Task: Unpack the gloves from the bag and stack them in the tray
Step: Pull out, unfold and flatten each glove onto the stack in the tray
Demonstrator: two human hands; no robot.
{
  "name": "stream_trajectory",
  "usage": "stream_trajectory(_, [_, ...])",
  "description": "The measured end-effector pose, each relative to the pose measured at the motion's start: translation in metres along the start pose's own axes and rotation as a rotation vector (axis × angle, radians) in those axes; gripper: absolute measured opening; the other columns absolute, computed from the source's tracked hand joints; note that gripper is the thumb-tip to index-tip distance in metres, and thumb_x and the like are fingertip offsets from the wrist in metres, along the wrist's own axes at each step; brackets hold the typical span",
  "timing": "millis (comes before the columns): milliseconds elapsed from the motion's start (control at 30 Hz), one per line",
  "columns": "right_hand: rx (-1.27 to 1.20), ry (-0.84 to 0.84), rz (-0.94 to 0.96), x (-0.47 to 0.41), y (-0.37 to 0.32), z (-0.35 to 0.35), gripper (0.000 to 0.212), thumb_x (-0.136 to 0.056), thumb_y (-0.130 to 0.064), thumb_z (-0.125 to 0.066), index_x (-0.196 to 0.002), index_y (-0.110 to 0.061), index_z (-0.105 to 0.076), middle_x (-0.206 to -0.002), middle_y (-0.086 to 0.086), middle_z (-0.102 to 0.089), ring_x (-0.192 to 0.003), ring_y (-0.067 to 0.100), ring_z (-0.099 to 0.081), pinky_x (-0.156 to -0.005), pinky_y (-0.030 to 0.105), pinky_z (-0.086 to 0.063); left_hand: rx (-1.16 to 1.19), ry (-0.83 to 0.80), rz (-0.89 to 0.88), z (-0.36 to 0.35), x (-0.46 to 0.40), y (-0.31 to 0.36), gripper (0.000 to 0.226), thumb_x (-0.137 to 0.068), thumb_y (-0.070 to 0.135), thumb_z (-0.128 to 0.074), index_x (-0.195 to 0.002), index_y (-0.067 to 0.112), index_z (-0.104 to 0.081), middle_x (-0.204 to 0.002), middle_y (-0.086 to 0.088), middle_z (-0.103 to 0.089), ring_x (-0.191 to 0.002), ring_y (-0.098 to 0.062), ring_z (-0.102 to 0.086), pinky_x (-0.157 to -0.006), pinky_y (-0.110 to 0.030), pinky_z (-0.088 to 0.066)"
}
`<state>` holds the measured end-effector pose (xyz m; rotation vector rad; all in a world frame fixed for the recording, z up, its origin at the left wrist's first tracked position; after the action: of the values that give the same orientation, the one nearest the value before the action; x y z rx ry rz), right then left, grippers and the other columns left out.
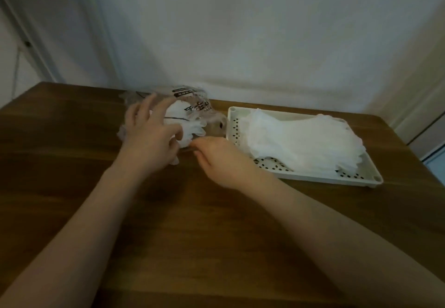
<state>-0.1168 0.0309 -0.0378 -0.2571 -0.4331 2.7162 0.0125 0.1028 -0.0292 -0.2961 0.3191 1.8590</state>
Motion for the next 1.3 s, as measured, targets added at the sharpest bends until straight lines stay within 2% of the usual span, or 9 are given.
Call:
stream_trajectory(167, [0.04,-0.035,-0.065,-0.031,0.0,-0.031,0.028,-0.096,-0.008,-0.041,-0.121,-0.003,-0.054,-0.128,0.014,-0.052,-0.12,0.029,-0.048,-0.102,0.036,-0.039,0.106,-0.058,0.107,-0.01,0.001,-0.018,0.05,-0.088,0.006,-0.054,-0.135,0.021,-0.047,-0.143,-0.003,-0.039,-0.117,-0.026,-0.049,-0.085,-0.041,-0.047])
stream_trajectory(333, [0.124,-0.05,-0.258,-0.052,0.009,-0.033,0.046,-0.091,-0.004,-0.047,-0.136,-0.002,-0.037,-0.149,0.015,-0.029,-0.135,0.031,-0.032,-0.108,0.039,-0.035,0.272,-0.052,0.146,-0.009,-0.013,-0.015,0.056,-0.087,0.004,-0.054,-0.139,0.02,-0.039,-0.134,-0.004,-0.048,-0.117,-0.026,-0.048,-0.091,-0.045,-0.043])
stream_trajectory(467, [0.187,-0.166,-0.448,-0.07,0.02,-0.032,0.045,-0.093,-0.01,-0.048,-0.136,-0.003,-0.037,-0.137,0.017,-0.042,-0.124,0.03,-0.045,-0.102,0.038,-0.041,0.354,0.052,0.141,-0.008,-0.021,-0.009,0.044,-0.092,0.0,-0.042,-0.133,0.015,-0.046,-0.135,-0.004,-0.048,-0.114,-0.025,-0.048,-0.088,-0.038,-0.039])
stream_trajectory(767, [-0.055,0.094,-0.424,-0.071,0.027,-0.032,0.021,-0.095,-0.006,-0.044,-0.111,0.002,-0.055,-0.109,0.02,-0.059,-0.101,0.034,-0.057,-0.078,0.034,-0.042,0.477,0.086,0.133,-0.022,-0.027,0.0,0.039,-0.089,0.001,-0.047,-0.123,0.014,-0.059,-0.146,-0.001,-0.032,-0.114,-0.019,-0.048,-0.087,-0.034,-0.043])
stream_trajectory(867, [0.05,0.095,-0.402,-0.071,0.029,-0.024,0.021,-0.096,-0.01,-0.047,-0.109,-0.005,-0.063,-0.105,0.01,-0.064,-0.098,0.023,-0.06,-0.078,0.026,-0.043,0.353,0.019,0.104,-0.028,-0.027,-0.003,0.03,-0.089,0.005,-0.05,-0.102,0.02,-0.073,-0.149,-0.003,-0.03,-0.132,-0.025,-0.03,-0.101,-0.038,-0.035])
stream_trajectory(1033, [0.261,0.377,-0.114,-0.059,0.01,0.007,0.014,-0.094,-0.014,-0.048,-0.097,-0.012,-0.062,-0.105,0.001,-0.059,-0.095,0.016,-0.054,-0.072,0.025,-0.042,0.191,-0.095,0.218,-0.03,-0.028,-0.008,0.035,-0.089,0.036,-0.052,-0.12,0.023,-0.061,-0.152,-0.007,-0.022,-0.135,-0.031,-0.024,-0.1,-0.043,-0.033])
stream_trajectory(1133, [0.097,0.437,-0.057,-0.054,0.005,0.018,0.013,-0.096,-0.016,-0.044,-0.096,-0.011,-0.056,-0.091,-0.005,-0.05,-0.083,0.01,-0.046,-0.067,0.023,-0.033,0.154,-0.114,0.263,-0.03,-0.026,-0.009,0.036,-0.088,0.044,-0.053,-0.114,0.021,-0.062,-0.15,-0.009,-0.024,-0.133,-0.033,-0.027,-0.097,-0.045,-0.035])
stream_trajectory(1233, [-0.393,0.456,-0.192,-0.051,0.008,0.016,0.013,-0.098,-0.017,-0.041,-0.088,-0.016,-0.049,-0.072,-0.007,-0.049,-0.062,0.007,-0.044,-0.056,0.018,-0.036,0.134,-0.096,0.274,-0.032,-0.024,-0.01,0.025,-0.091,0.034,-0.053,-0.099,0.014,-0.064,-0.149,-0.01,-0.026,-0.132,-0.033,-0.027,-0.098,-0.047,-0.034])
stream_trajectory(1300, [-0.649,0.537,-0.305,-0.05,0.013,0.017,0.014,-0.1,-0.018,-0.04,-0.088,-0.017,-0.048,-0.077,-0.004,-0.052,-0.068,0.009,-0.048,-0.063,0.018,-0.04,0.137,-0.103,0.289,-0.034,-0.025,-0.011,0.02,-0.093,0.029,-0.051,-0.097,0.014,-0.065,-0.148,-0.01,-0.026,-0.133,-0.033,-0.027,-0.101,-0.048,-0.031])
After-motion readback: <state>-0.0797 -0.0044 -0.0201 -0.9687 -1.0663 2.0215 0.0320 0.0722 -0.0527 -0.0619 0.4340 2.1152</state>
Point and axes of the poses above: each hand's wrist, its own x-axis away from the middle knuckle, its own z-axis out of the back of the hand, y = z × x, the point moved 2 cm from there along -x, towards the middle knuckle
